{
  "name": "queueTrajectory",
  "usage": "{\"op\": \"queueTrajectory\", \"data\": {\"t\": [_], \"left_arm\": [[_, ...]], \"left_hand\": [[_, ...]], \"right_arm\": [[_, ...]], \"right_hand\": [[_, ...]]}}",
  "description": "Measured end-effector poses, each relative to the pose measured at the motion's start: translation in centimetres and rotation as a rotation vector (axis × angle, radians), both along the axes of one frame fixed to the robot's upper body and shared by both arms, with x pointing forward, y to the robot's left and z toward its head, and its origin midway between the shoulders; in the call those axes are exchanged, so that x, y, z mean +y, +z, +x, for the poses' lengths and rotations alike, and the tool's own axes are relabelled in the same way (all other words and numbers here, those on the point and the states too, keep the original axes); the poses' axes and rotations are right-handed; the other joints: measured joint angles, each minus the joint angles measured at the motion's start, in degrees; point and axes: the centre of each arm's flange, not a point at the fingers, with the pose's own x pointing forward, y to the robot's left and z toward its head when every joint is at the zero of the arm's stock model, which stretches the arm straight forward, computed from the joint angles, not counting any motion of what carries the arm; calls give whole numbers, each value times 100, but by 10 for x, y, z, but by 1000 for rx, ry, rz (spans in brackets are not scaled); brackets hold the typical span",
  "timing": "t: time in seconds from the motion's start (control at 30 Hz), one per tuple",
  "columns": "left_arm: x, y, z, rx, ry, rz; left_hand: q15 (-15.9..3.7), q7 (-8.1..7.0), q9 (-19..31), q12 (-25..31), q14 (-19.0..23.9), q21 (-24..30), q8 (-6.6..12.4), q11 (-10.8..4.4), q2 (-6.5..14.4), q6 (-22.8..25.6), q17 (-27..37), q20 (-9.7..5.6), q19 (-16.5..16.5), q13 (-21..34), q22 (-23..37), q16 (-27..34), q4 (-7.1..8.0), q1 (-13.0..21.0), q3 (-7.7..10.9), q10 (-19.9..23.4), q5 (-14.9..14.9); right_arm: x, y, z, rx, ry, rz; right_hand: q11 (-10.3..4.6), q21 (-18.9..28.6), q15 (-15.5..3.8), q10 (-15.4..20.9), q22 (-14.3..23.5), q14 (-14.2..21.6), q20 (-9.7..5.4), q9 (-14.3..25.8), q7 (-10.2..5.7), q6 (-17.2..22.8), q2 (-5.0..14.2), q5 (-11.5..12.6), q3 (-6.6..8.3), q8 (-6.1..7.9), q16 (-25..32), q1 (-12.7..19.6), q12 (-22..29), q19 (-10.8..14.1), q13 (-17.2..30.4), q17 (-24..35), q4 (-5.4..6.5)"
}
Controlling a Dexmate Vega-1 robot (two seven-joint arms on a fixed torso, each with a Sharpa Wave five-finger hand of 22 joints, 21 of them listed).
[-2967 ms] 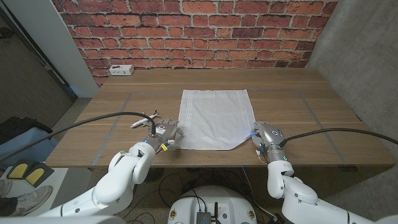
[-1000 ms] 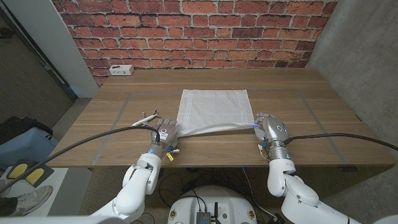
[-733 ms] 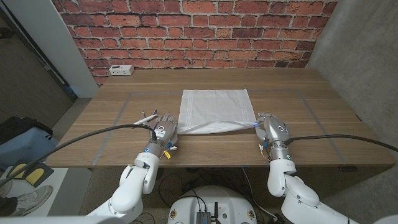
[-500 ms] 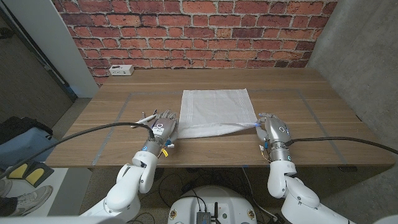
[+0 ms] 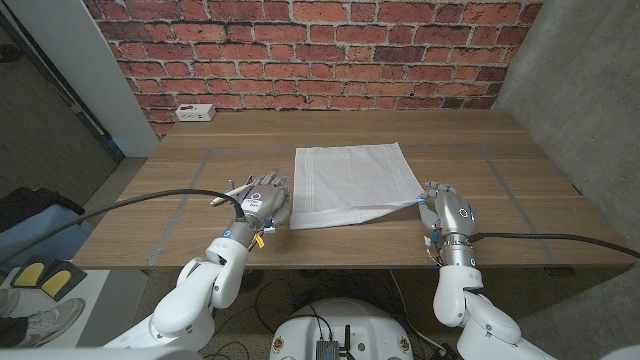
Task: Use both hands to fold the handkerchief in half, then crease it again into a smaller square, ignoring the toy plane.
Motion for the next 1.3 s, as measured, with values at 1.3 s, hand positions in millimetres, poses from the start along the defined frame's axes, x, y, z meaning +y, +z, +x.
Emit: {"op": "queueTrajectory", "data": {"t": [1.3], "left_arm": [[-13, -6, 37, 184, -39, 46]], "left_hand": [[131, 235, -1497, 40, -293, -122, -1042, 64, 273, 729, 1, 121, -284, -271, 2, -15, -417, -238, -257, -132, 94]], "right_arm": [[1, 2, -4, 3, 1, -2]], "right_hand": [[21, 0, 0, 20, -1, 0, 0, 3, 32, 32, 22, 0, -30, -69, 0, 22, -35, -1, -1, -16, 17]]}}
